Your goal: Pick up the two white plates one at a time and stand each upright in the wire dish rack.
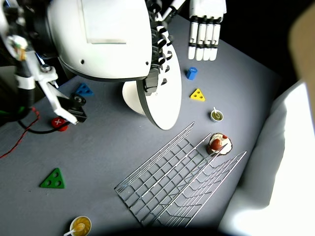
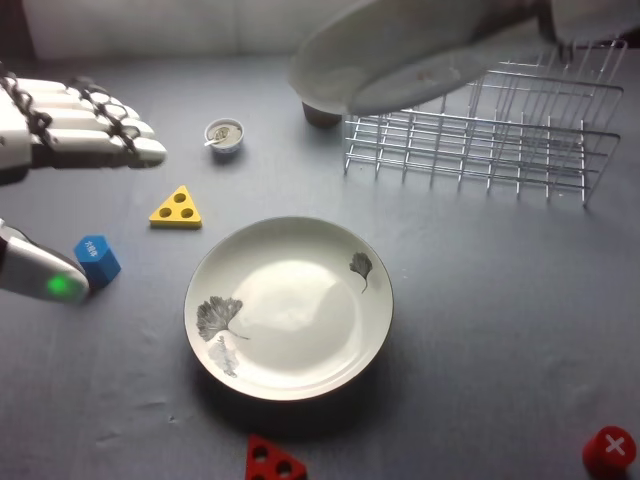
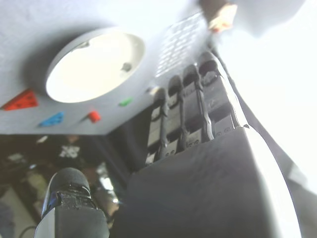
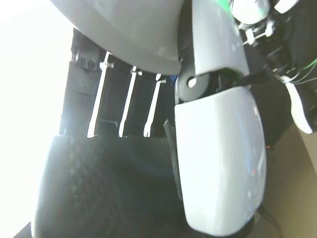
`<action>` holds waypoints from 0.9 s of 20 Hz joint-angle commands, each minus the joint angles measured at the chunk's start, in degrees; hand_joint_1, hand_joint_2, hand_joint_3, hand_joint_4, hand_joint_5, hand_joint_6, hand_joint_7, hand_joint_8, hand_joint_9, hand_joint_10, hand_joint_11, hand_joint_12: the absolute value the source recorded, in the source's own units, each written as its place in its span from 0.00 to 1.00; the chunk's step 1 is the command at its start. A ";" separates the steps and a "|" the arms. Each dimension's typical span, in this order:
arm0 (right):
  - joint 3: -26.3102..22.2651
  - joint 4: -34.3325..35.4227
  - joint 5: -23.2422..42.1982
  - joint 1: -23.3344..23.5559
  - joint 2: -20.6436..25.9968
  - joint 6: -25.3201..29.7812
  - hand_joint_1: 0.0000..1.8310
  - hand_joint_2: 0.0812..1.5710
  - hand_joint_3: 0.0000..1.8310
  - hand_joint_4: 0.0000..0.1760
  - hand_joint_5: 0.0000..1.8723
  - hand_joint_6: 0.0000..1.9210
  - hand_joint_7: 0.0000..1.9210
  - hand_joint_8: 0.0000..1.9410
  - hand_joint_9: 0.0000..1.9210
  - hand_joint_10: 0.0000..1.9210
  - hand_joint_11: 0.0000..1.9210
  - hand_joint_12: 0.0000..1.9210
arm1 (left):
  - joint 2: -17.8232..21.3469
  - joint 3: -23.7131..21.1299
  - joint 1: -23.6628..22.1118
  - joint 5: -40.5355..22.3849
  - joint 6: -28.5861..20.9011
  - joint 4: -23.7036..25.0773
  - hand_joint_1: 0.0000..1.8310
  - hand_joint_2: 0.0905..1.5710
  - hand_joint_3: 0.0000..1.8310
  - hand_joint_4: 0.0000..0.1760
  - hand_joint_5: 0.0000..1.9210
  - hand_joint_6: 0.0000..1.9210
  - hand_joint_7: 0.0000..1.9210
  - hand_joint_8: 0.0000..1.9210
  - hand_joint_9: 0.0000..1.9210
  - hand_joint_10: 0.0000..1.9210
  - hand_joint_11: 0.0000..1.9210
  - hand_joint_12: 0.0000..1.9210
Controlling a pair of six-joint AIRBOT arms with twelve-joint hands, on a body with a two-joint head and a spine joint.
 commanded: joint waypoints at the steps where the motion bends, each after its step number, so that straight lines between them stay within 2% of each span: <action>1: 0.62 1.85 5.17 1.69 0.58 1.10 0.77 0.64 0.00 0.00 0.53 0.48 0.60 0.27 0.63 0.36 0.58 0.38 | 0.30 0.02 -0.66 -3.08 -0.03 -3.25 0.00 0.58 0.00 0.00 0.05 0.00 0.06 0.00 0.05 0.00 0.07 0.00; 2: 0.98 2.03 4.66 2.17 0.66 1.37 0.77 0.64 0.00 0.00 0.53 0.48 0.60 0.27 0.63 0.36 0.58 0.38 | 0.26 -0.03 -0.67 -3.06 -0.03 -3.07 0.00 0.58 0.00 0.00 0.05 0.00 0.06 0.00 0.05 0.00 0.07 0.00; 3: 1.50 3.02 3.40 3.07 0.85 1.49 0.82 0.64 0.00 0.00 0.51 0.48 0.59 0.26 0.62 0.33 0.54 0.67 | 0.20 -0.03 -0.82 -2.97 -0.03 -2.69 0.00 0.58 0.00 0.00 0.06 0.00 0.07 0.00 0.05 0.00 0.08 0.01; 9: 4.12 11.77 -4.81 6.81 1.44 1.44 0.82 0.65 0.00 0.00 0.51 0.48 0.57 0.27 0.61 0.35 0.54 0.70 | -0.01 -0.14 -1.35 -3.22 -0.03 -2.24 0.00 0.58 0.00 0.00 0.07 0.00 0.08 0.00 0.07 0.01 0.09 0.01; 11: 4.20 11.73 -5.48 6.93 1.50 1.44 0.82 0.65 0.00 0.00 0.51 0.47 0.57 0.27 0.61 0.35 0.53 0.71 | -0.04 -0.01 -1.40 -3.12 -0.03 -2.15 0.00 0.58 0.00 0.00 0.07 0.00 0.08 0.00 0.07 0.00 0.09 0.01; 12: 4.23 11.76 -5.61 6.93 1.51 1.44 0.76 0.66 0.00 0.00 0.51 0.52 0.55 0.35 0.60 0.45 0.61 0.27 | -0.11 0.04 -1.53 -3.03 -0.03 -2.14 0.00 0.58 0.00 0.00 0.05 0.00 0.06 0.00 0.06 0.00 0.07 0.00; 13: 4.33 11.78 -5.74 6.93 1.50 1.44 0.81 0.65 0.00 0.00 0.51 0.48 0.58 0.26 0.61 0.37 0.55 0.61 | -0.14 0.03 -1.59 -3.02 -0.03 -2.07 0.00 0.58 0.00 0.00 0.05 0.00 0.06 0.00 0.05 0.00 0.07 0.00; 14: 4.41 11.78 -6.02 6.93 1.50 1.44 0.82 0.64 0.00 0.00 0.52 0.45 0.60 0.22 0.62 0.34 0.55 0.67 | -0.17 0.05 -1.66 -3.04 -0.03 -1.90 0.00 0.58 0.00 0.00 0.07 0.00 0.08 0.00 0.07 0.00 0.08 0.01; 15: 4.47 11.79 -6.53 6.91 1.59 1.45 0.82 0.64 0.00 0.00 0.52 0.45 0.60 0.21 0.62 0.33 0.55 0.68 | -0.22 0.09 -1.68 -3.01 -0.03 -1.69 0.00 0.58 0.00 0.00 0.07 0.00 0.08 0.00 0.07 0.00 0.08 0.00; 16: 4.64 11.93 -6.70 6.85 1.68 1.46 0.82 0.64 0.00 0.00 0.52 0.46 0.59 0.24 0.62 0.32 0.55 0.68 | -0.29 0.14 -1.75 -2.94 -0.03 -1.56 0.00 0.58 0.00 0.00 0.08 0.00 0.09 0.00 0.08 0.00 0.09 0.01; 17: 5.02 11.94 -6.74 6.76 1.69 1.46 0.77 0.65 0.00 0.00 0.52 0.50 0.58 0.29 0.62 0.39 0.58 0.41 | -0.32 0.16 -1.82 -2.90 -0.03 -1.55 0.00 0.58 0.00 0.00 0.07 0.00 0.08 0.00 0.08 0.00 0.08 0.01; 18: 5.31 11.89 -6.74 6.74 1.65 1.46 0.76 0.66 0.00 0.00 0.50 0.54 0.55 0.34 0.60 0.45 0.61 0.29 | -0.34 0.16 -1.86 -2.85 -0.03 -1.56 0.00 0.58 0.00 0.00 0.07 0.00 0.08 0.00 0.08 0.00 0.08 0.00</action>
